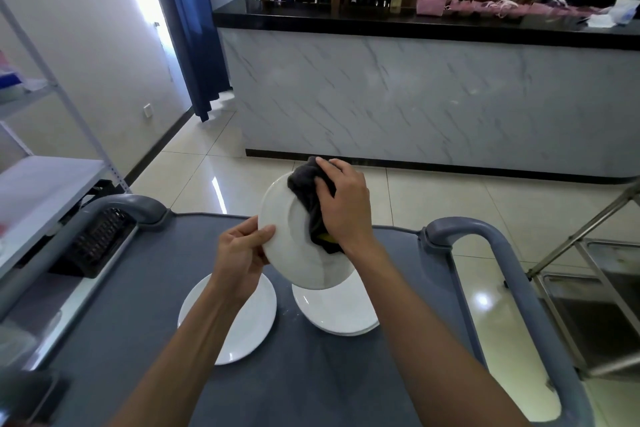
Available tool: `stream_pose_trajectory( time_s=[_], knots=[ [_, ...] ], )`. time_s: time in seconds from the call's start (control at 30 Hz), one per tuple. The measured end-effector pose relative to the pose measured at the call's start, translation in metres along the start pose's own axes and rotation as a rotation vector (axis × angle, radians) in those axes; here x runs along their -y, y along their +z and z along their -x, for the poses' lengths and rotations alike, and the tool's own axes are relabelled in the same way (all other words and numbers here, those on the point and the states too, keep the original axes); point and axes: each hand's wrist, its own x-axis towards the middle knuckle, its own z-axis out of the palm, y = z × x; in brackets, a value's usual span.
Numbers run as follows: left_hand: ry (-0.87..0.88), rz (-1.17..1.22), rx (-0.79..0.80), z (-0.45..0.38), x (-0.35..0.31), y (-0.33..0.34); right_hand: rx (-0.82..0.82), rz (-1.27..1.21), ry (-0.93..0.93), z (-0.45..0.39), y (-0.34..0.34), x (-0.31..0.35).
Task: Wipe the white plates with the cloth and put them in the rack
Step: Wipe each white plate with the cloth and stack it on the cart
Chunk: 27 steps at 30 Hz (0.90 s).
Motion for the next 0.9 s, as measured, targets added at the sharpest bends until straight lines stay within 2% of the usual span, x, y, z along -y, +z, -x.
stream_pose_trajectory(
  time_s=[0.47,0.7,0.9],
  knots=[
    [0.022,0.032,-0.057,-0.007,-0.012,0.008,0.106,-0.15,0.336,0.004,-0.028,-0.029],
    [0.04,0.179,-0.12,-0.016,-0.014,0.009,0.08,-0.387,0.451,0.032,-0.036,-0.032],
    [0.051,0.187,-0.158,-0.022,-0.01,0.01,0.032,-0.507,0.542,0.054,-0.027,-0.025]
  ],
)
